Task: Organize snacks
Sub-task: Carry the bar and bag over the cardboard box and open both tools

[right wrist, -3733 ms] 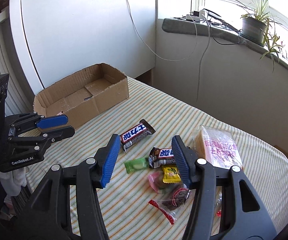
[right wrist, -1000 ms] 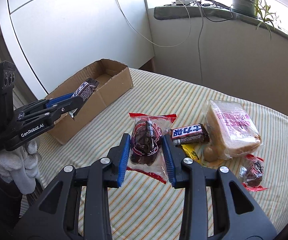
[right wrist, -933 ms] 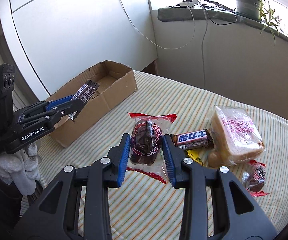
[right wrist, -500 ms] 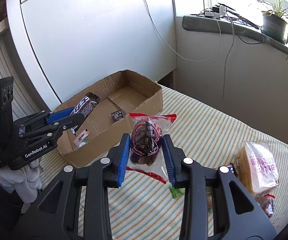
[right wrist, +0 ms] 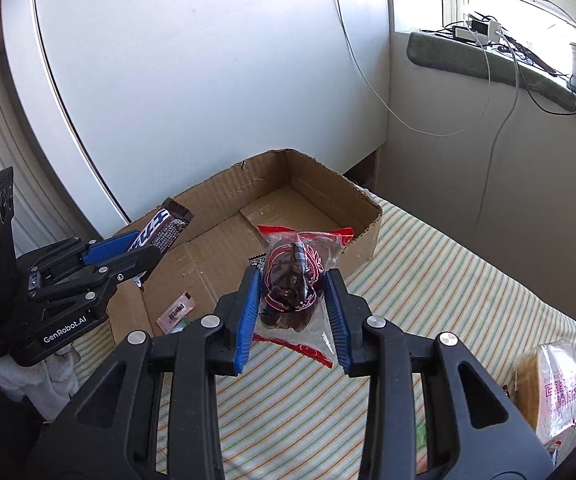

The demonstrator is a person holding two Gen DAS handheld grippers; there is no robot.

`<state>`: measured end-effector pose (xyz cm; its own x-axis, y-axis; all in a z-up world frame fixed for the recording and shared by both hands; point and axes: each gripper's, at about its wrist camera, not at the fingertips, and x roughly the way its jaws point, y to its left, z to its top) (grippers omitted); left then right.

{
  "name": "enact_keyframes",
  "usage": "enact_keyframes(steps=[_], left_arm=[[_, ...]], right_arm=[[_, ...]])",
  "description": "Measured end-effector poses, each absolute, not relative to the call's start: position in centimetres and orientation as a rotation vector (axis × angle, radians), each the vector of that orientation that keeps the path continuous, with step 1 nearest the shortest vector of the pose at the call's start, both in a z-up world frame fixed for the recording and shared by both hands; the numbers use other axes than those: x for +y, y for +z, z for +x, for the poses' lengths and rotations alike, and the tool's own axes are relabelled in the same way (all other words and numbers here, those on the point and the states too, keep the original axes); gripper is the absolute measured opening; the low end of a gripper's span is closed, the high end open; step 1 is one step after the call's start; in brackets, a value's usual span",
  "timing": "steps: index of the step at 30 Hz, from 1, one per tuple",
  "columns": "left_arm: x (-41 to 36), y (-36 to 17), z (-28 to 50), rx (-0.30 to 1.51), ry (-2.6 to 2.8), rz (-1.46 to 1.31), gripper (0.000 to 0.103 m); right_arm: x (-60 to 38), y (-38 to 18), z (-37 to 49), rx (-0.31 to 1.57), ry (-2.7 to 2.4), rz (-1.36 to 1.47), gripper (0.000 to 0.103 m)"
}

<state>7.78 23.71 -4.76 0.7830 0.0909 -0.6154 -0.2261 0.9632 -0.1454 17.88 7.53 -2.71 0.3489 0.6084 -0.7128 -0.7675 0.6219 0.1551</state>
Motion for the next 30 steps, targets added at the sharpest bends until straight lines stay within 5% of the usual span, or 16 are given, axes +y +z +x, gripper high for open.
enact_keyframes(steps=[26, 28, 30], left_arm=[[24.4, -5.5, 9.0, 0.671, 0.19, -0.208, 0.027], [24.3, -5.4, 9.0, 0.672, 0.191, -0.205, 0.027], [24.2, -5.4, 8.9, 0.671, 0.191, -0.199, 0.027]], right_arm=[[12.5, -4.8, 19.9, 0.844, 0.94, -0.234, 0.035], [12.5, -4.7, 19.8, 0.841, 0.937, -0.236, 0.038], [12.2, -4.4, 19.6, 0.835, 0.935, -0.237, 0.054]])
